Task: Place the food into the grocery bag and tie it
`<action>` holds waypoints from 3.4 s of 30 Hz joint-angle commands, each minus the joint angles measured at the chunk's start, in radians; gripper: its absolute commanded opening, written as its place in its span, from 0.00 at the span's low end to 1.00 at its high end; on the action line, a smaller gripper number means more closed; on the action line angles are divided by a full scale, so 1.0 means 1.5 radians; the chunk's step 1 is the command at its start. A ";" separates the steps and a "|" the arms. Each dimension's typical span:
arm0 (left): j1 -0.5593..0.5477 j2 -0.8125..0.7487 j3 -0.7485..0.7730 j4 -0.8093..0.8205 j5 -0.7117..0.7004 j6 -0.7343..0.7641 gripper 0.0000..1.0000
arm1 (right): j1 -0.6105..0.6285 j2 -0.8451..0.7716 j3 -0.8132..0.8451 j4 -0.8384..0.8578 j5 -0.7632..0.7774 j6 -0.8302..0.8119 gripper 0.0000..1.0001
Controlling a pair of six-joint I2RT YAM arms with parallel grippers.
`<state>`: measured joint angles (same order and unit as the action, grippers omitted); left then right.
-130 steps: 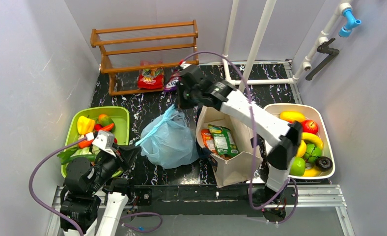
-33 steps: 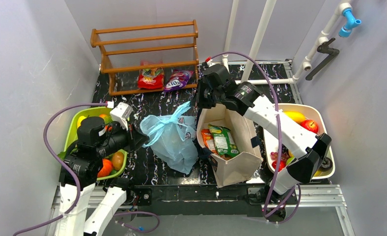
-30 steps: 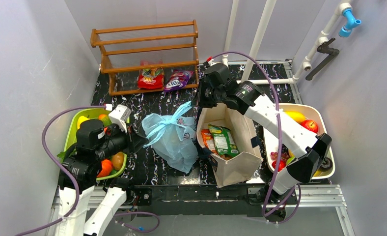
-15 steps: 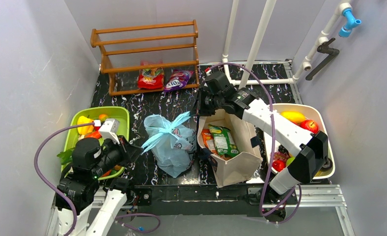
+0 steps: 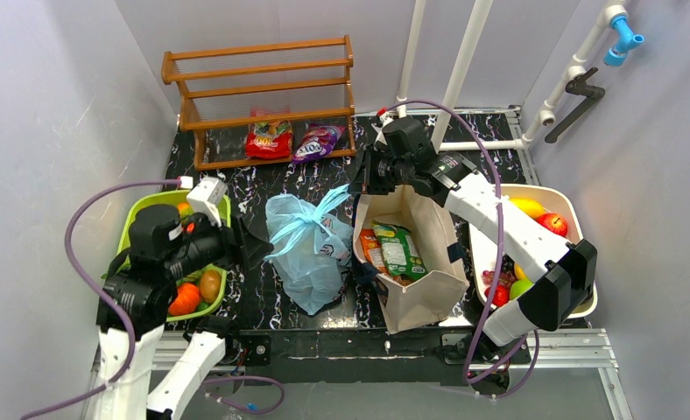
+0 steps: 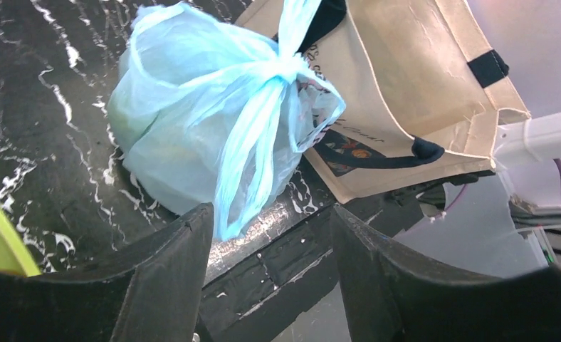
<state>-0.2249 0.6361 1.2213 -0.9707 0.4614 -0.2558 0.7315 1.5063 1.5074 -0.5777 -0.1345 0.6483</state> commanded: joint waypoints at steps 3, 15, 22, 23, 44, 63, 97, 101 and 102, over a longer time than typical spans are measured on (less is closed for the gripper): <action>-0.001 0.077 -0.016 0.096 0.098 0.032 0.55 | 0.004 -0.019 0.041 -0.002 -0.015 -0.019 0.01; -0.004 0.141 -0.105 0.182 0.144 0.010 0.48 | 0.004 -0.017 0.041 -0.006 -0.020 -0.021 0.01; -0.006 0.140 -0.152 0.196 0.157 -0.014 0.31 | 0.004 -0.014 0.040 -0.004 -0.020 -0.020 0.01; -0.007 0.139 -0.156 0.195 0.159 -0.021 0.19 | 0.004 -0.016 0.039 -0.005 -0.019 -0.021 0.01; -0.008 -0.092 -0.205 -0.065 0.031 -0.082 0.00 | -0.052 -0.037 -0.021 -0.024 -0.001 0.010 0.01; -0.008 -0.186 -0.298 0.035 0.091 -0.208 0.44 | -0.052 -0.044 -0.033 -0.004 -0.060 0.006 0.01; -0.008 -0.004 -0.046 0.023 -0.047 -0.041 0.73 | 0.067 -0.067 0.121 -0.218 0.052 -0.047 0.81; -0.008 0.013 -0.036 0.105 -0.004 0.041 0.76 | 0.074 -0.078 0.119 -0.224 0.065 -0.031 0.83; -0.009 0.020 -0.036 0.122 0.005 0.052 0.77 | 0.075 -0.078 0.123 -0.230 0.069 -0.031 0.83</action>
<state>-0.2359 0.6369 1.1488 -0.8852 0.4076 -0.3126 0.8356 1.4136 1.6665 -0.8932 -0.0860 0.5671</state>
